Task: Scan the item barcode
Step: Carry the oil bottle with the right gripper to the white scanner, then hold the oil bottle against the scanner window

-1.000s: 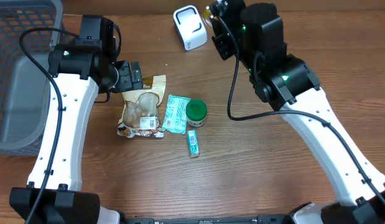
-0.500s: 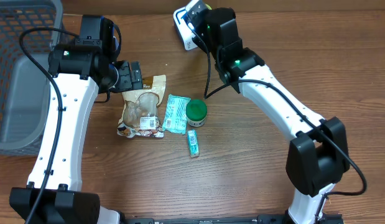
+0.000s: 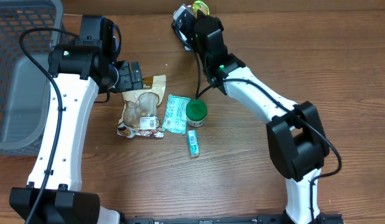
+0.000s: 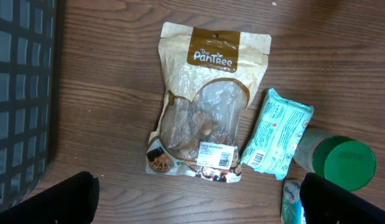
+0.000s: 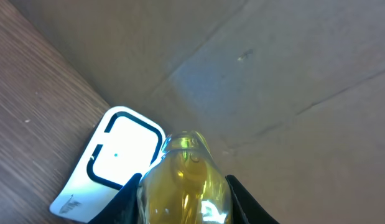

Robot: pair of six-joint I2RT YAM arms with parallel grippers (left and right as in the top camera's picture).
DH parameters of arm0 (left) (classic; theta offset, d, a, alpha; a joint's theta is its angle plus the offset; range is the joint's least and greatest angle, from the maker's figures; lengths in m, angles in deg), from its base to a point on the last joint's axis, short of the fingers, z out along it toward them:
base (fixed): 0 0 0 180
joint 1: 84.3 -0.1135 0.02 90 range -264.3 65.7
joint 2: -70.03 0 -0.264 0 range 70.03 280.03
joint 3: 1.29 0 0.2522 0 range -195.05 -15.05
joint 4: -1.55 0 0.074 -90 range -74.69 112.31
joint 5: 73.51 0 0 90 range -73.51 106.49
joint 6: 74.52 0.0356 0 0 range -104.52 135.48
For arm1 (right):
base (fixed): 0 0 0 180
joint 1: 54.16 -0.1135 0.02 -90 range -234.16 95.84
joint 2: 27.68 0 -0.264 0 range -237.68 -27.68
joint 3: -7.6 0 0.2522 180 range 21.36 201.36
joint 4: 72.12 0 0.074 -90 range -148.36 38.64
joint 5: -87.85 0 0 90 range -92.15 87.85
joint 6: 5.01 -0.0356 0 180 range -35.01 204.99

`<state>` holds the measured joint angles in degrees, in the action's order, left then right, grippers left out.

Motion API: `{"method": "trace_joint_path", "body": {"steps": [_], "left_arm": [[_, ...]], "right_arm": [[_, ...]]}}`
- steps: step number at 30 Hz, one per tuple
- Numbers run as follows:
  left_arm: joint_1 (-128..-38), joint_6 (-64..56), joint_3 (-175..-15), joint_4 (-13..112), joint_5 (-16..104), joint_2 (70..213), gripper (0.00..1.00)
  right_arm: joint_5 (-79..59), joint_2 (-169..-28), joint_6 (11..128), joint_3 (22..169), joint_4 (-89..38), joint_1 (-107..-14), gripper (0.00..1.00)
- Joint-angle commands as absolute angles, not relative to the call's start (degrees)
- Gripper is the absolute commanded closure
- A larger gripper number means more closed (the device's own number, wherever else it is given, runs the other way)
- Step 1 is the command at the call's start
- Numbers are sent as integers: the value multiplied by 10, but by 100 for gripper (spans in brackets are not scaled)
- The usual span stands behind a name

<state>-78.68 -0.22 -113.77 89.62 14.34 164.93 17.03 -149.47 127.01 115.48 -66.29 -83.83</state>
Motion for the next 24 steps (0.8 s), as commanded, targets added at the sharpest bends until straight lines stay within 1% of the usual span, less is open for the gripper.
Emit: {"method": "trace_joint_path", "body": {"steps": [1,24], "left_arm": [[-786,3,-1137,896,146,1654,0],[-786,3,-1137,896,146,1654,1]], "right_arm": [[188,-1496,1275,1166,-697,-839,96],[186,-1555,1270,1166,-748,-841,96]]}}
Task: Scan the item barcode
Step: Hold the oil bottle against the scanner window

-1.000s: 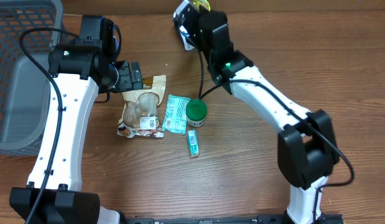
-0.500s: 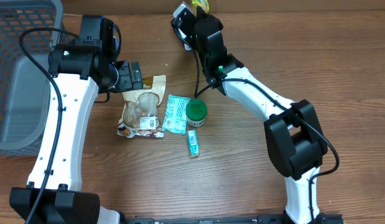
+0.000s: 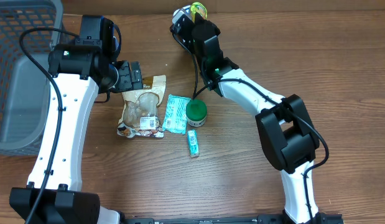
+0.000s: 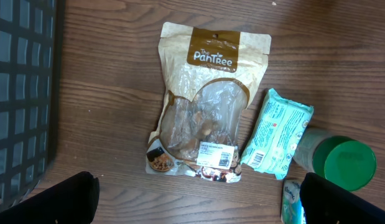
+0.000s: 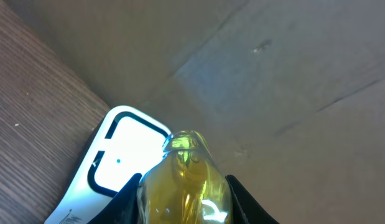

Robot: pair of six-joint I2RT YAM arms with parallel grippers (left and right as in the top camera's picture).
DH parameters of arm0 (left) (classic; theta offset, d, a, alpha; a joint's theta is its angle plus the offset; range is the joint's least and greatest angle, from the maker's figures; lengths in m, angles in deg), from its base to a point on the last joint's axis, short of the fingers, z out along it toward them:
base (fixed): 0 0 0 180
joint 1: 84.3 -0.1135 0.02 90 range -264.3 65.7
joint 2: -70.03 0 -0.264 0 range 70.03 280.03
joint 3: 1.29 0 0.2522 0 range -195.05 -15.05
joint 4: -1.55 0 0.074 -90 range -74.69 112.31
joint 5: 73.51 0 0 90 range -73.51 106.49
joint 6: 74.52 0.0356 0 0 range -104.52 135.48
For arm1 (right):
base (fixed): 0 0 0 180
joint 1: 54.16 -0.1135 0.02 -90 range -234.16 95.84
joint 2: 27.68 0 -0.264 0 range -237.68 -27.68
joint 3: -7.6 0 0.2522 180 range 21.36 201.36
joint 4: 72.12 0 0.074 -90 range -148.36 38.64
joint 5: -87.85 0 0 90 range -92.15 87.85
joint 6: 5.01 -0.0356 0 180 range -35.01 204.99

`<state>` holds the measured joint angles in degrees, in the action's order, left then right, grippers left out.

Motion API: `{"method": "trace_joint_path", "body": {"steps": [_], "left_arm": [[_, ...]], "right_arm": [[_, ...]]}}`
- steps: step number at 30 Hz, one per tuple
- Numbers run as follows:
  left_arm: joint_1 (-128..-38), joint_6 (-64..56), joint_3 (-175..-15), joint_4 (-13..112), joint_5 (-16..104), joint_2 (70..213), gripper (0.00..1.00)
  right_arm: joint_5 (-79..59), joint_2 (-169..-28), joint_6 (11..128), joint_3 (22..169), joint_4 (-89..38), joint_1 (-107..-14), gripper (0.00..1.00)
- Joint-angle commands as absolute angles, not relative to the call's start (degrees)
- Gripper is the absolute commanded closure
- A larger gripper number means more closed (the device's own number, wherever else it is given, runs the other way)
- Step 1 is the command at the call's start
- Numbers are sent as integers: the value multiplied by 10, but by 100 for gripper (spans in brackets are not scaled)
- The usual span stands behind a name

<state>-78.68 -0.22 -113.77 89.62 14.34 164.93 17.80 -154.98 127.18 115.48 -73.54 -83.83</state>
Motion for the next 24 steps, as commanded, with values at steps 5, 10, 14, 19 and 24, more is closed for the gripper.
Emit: {"method": "trace_joint_path", "body": {"steps": [5,10,14,19,24], "left_arm": [[-786,3,-1137,896,146,1654,0],[-786,3,-1137,896,146,1654,0],[-786,3,-1137,896,146,1654,0],[-786,3,-1137,896,146,1654,0],[-786,3,-1137,896,146,1654,0]], "right_arm": [[189,-1555,1270,1166,-757,-841,96],[189,-1555,1245,1166,-772,-841,96],[205,-1540,1208,1166,-772,-841,96],[223,-1481,1135,1166,-749,-841,96],[223,-1414,1069,1166,-654,-839,96]]}}
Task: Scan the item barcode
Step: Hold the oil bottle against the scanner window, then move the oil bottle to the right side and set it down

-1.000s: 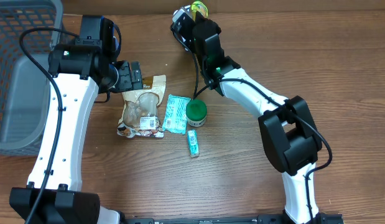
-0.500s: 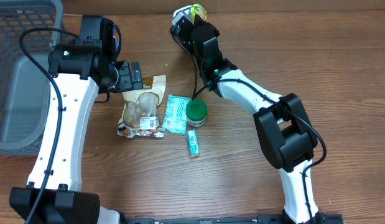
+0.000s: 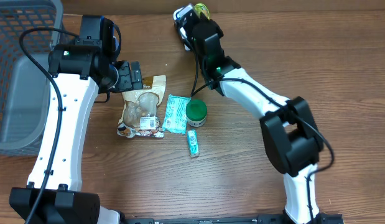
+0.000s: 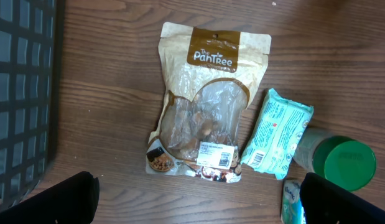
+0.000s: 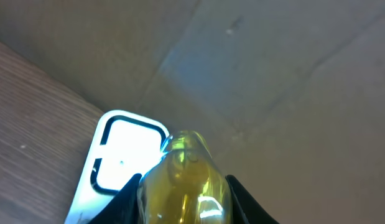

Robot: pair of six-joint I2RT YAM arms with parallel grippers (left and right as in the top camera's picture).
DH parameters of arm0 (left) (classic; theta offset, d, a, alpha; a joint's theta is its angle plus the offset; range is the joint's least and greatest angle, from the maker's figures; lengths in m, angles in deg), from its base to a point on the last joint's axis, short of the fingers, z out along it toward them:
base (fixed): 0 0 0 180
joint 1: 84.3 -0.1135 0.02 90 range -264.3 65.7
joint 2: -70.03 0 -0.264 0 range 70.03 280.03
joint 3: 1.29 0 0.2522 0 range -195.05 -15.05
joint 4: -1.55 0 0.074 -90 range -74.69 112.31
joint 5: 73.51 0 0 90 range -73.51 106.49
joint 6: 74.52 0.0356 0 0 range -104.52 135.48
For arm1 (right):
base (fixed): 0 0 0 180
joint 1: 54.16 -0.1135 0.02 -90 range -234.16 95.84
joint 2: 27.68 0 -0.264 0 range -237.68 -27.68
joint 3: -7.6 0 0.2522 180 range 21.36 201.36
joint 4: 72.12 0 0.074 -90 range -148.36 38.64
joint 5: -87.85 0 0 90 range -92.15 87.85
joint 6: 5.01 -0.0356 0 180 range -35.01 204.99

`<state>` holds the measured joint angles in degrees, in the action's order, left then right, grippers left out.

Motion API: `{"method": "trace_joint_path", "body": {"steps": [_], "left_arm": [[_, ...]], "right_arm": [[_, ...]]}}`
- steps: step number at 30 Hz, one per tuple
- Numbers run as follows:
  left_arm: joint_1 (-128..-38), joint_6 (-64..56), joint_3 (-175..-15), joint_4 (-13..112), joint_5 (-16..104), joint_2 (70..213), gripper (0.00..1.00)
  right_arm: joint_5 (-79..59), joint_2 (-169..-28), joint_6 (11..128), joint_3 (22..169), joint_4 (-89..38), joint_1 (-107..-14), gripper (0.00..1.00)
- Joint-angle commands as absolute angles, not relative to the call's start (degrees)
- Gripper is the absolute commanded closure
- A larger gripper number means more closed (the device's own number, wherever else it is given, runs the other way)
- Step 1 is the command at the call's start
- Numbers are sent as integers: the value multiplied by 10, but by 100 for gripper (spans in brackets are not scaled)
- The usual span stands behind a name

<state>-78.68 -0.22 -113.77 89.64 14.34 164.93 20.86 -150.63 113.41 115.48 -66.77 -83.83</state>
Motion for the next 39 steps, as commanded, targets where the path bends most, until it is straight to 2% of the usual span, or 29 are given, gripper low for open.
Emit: {"method": "trace_joint_path", "body": {"steps": [1,9,18,25,30,39], "left_arm": [[-786,3,-1137,896,146,1654,0],[-786,3,-1137,896,146,1654,1],[-786,3,-1137,896,146,1654,0],[-786,3,-1137,896,146,1654,0],[-786,3,-1137,896,146,1654,0],[-786,3,-1137,896,146,1654,1]], "right_arm": [[223,-1401,1057,1166,-632,-839,96],[225,-1309,904,1166,-434,-825,96],[221,-1257,740,1166,-180,-761,96],[80,-1257,705,1166,-28,-662,96],[30,-1257,682,1148,47,-585,96],[-3,-1257,682,1082,79,-492,95]]}}
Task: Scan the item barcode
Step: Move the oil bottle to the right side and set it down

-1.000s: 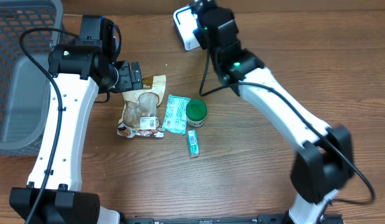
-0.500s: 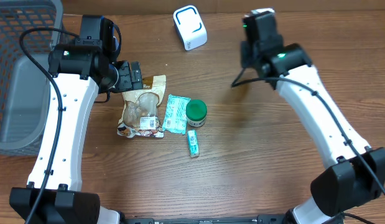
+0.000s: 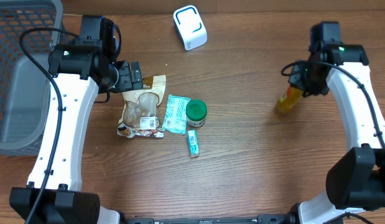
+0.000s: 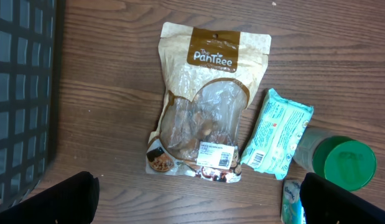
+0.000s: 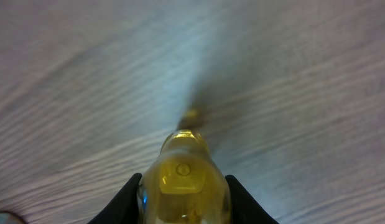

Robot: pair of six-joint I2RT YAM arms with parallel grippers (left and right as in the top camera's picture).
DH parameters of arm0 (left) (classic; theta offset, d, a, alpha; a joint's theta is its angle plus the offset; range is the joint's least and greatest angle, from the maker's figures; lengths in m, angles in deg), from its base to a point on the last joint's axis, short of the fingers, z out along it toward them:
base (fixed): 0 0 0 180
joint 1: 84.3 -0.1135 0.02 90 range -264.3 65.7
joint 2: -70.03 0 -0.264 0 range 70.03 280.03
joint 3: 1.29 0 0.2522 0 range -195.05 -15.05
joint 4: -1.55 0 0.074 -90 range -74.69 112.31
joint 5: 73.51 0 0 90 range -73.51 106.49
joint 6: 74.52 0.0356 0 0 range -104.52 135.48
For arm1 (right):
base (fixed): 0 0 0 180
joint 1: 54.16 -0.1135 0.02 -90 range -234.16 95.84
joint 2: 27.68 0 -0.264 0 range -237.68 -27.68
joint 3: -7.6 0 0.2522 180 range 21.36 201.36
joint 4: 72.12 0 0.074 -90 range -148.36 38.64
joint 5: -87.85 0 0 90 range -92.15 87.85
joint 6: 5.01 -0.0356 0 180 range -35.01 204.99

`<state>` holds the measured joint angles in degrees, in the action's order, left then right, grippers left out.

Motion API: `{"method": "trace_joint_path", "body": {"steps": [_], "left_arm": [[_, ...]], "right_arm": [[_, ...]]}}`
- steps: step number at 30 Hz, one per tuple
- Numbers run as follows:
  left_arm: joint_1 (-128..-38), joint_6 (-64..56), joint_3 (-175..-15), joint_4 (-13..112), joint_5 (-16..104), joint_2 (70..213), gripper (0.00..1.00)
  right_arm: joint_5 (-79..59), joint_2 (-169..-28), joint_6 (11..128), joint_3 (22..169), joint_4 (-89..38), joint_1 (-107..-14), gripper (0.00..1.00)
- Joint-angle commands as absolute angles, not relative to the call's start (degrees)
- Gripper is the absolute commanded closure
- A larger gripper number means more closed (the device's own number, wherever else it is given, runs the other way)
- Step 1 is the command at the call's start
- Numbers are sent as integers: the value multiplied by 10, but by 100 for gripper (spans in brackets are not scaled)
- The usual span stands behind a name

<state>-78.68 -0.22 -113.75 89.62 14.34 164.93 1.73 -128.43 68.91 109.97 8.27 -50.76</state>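
Observation:
My right gripper [image 3: 296, 88] is shut on a yellow bottle [image 3: 287, 101], held low over the wood at the table's right side; in the right wrist view the bottle [image 5: 183, 183] fills the gap between the black fingers [image 5: 127, 193]. The white barcode scanner [image 3: 190, 27] sits at the back centre, far from the bottle. My left gripper [image 4: 198, 202] hangs open over a brown snack pouch [image 4: 204, 102], nothing between its fingers.
Beside the pouch lie a teal wipes pack [image 3: 176, 113], a green-lidded jar [image 3: 196, 112] and a small blue-green packet [image 3: 192, 142]. A dark mesh basket [image 3: 18, 62] stands at the far left edge of the table.
My right arm has moved from the scanner at the back centre to the right side of the table, still holding the yellow bottle. The left arm has not moved.
At all three earlier moments my right gripper held the yellow bottle right at the white scanner, its angle shifting a little each time. Now the bottle is far from the scanner, over the right side of the table. The left gripper stayed open above the pouch throughout.

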Motion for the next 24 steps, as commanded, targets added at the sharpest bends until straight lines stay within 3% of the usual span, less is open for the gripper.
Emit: {"method": "trace_joint_path", "body": {"steps": [1,11,14,17,24], "left_arm": [[-786,3,-1137,896,146,1654,0],[-786,3,-1137,896,146,1654,1],[-786,3,-1137,896,146,1654,0],[-786,3,-1137,896,146,1654,0],[-786,3,-1137,896,146,1654,0]], "right_arm": [[-3,-1257,682,1070,75,-485,95],[-3,-1257,682,982,12,-461,84],[-3,-1257,682,982,14,-461,66],[-4,-1257,682,982,17,-461,60],[-6,-1257,682,982,22,-462,57]]}}
